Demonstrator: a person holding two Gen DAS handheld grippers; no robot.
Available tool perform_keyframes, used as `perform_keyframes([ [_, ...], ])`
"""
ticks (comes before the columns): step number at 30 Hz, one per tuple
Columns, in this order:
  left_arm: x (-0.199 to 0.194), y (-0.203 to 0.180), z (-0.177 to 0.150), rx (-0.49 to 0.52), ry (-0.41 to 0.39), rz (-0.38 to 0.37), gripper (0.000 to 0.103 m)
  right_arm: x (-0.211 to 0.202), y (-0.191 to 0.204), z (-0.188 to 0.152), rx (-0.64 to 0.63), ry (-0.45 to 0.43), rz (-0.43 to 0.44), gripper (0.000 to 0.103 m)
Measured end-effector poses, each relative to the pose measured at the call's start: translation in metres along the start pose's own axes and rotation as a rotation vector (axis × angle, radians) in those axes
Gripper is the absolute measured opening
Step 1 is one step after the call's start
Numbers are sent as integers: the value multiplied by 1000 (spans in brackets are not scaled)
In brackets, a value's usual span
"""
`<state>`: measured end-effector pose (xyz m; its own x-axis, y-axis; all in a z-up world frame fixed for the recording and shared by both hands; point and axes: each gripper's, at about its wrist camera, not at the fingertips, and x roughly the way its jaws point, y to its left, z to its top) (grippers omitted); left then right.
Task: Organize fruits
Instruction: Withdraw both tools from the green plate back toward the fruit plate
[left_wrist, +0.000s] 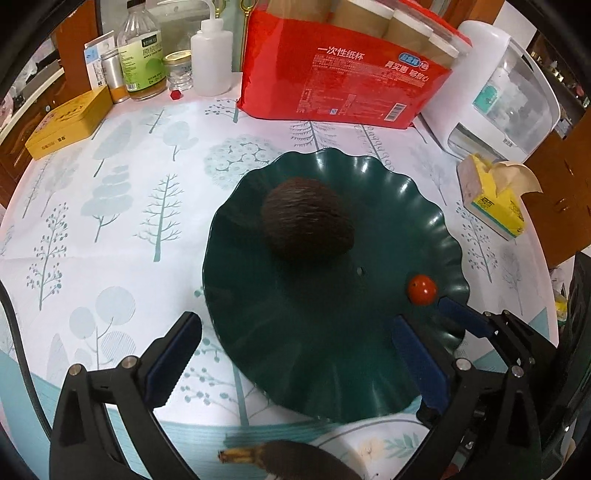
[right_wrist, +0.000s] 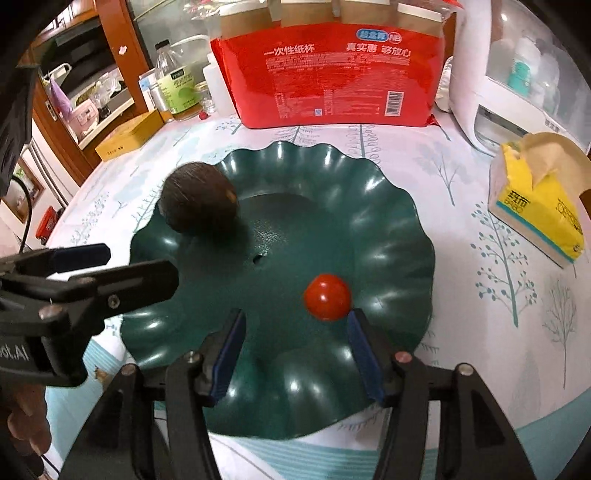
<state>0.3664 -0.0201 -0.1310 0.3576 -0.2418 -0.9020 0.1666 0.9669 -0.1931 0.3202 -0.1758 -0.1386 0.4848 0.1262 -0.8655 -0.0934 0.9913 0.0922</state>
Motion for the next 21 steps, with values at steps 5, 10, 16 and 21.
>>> perform_keyframes([
  [5, -17, 0, -9, -6, -7, -3, 102, -12, 0, -4, 11, -8, 3, 58],
  [10, -35, -3, -20, 3, -22, 6, 102, -28, 3, -11, 4, -24, 2, 58],
  [16, -65, -9, -36, 12, -50, 8, 102, -50, 5, -20, 5, -31, -6, 58],
  [21, -96, -14, -55, 26, -73, 11, 102, -76, 6, -32, 10, -25, -34, 58],
])
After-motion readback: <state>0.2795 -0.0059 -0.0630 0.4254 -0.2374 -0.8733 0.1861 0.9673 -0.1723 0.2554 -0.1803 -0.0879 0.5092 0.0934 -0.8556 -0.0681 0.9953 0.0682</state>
